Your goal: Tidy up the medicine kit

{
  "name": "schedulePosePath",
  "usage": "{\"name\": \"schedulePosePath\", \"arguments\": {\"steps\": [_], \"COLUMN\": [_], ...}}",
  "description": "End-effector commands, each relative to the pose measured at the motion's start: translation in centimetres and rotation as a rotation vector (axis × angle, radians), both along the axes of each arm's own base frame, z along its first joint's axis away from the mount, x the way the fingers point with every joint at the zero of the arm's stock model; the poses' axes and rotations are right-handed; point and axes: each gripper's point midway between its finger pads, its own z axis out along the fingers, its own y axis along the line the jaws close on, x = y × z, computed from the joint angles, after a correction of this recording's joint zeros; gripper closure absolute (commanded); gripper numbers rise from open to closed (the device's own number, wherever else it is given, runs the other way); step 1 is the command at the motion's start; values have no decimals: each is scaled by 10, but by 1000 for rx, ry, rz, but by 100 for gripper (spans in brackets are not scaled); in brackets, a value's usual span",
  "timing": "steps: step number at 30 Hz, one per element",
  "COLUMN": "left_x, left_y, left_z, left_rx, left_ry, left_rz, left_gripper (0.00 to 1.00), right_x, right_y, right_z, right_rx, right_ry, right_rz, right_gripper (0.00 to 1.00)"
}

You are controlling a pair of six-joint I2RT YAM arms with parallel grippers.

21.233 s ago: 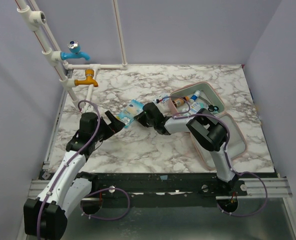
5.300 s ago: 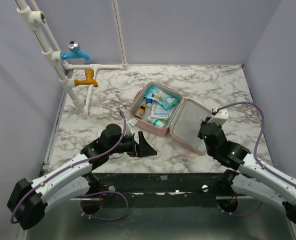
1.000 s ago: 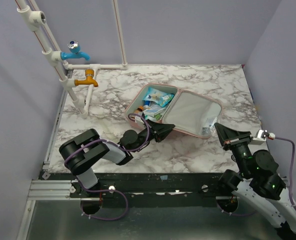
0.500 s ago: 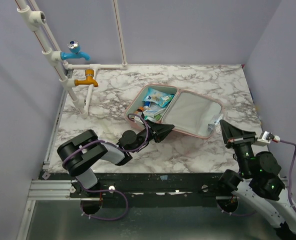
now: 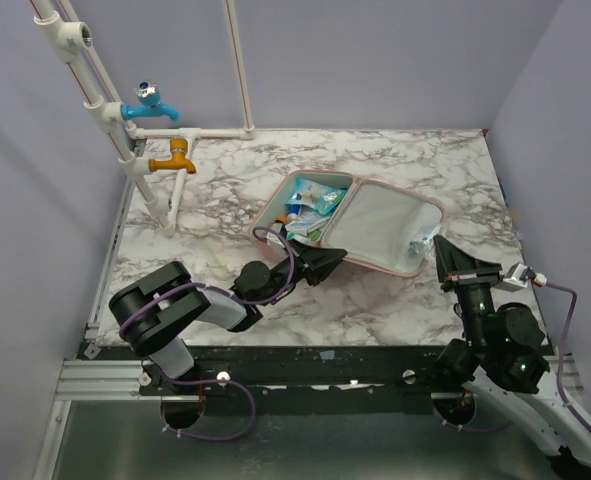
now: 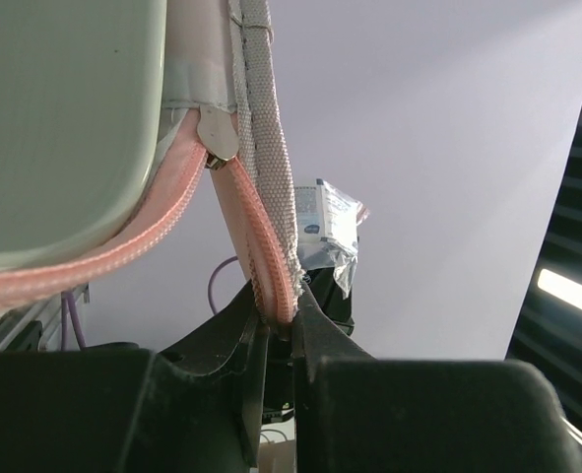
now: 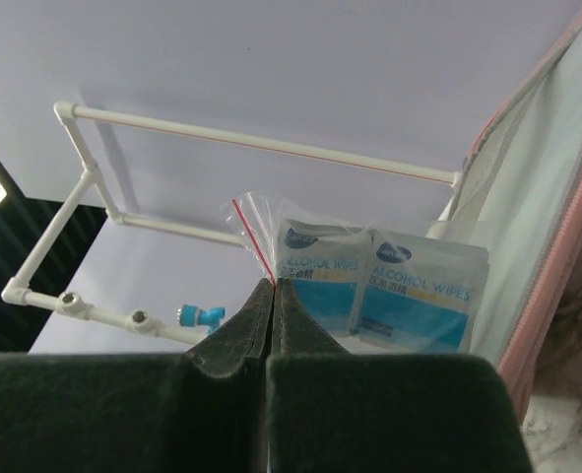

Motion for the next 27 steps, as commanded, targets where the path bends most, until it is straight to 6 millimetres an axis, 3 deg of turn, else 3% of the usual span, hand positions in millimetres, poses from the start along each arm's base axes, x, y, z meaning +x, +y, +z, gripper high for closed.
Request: {"name": "schedulePosePath", "arguments": {"steps": [1, 6, 14, 18, 21, 27], "left_x": [-19, -19, -20, -21, -21, -22], "left_y": [19, 19, 21, 22, 23, 25], "left_z": [64, 65, 67, 68, 70, 75], "left_rx": [-189, -192, -197, -200, -202, -211], "left_ry": [-166, -169, -170, -171, -175, -189], "left_rz": [-16, -17, -16, -13, -13, -9], "left_gripper": [100, 100, 100, 100, 100, 100], "right_x": [3, 6, 7, 0, -7, -27], "right_y": [-10, -6, 6, 9, 4, -28], "right_z": [16, 17, -26, -27, -25, -46], "right_rx": [60, 51, 14, -44, -104, -302], "right_ry": [-59, -62, 37, 71, 107, 309], "right_rz": [-59, -56, 1, 40, 47, -1], "right_gripper": [99, 99, 99, 99, 99, 99]}}
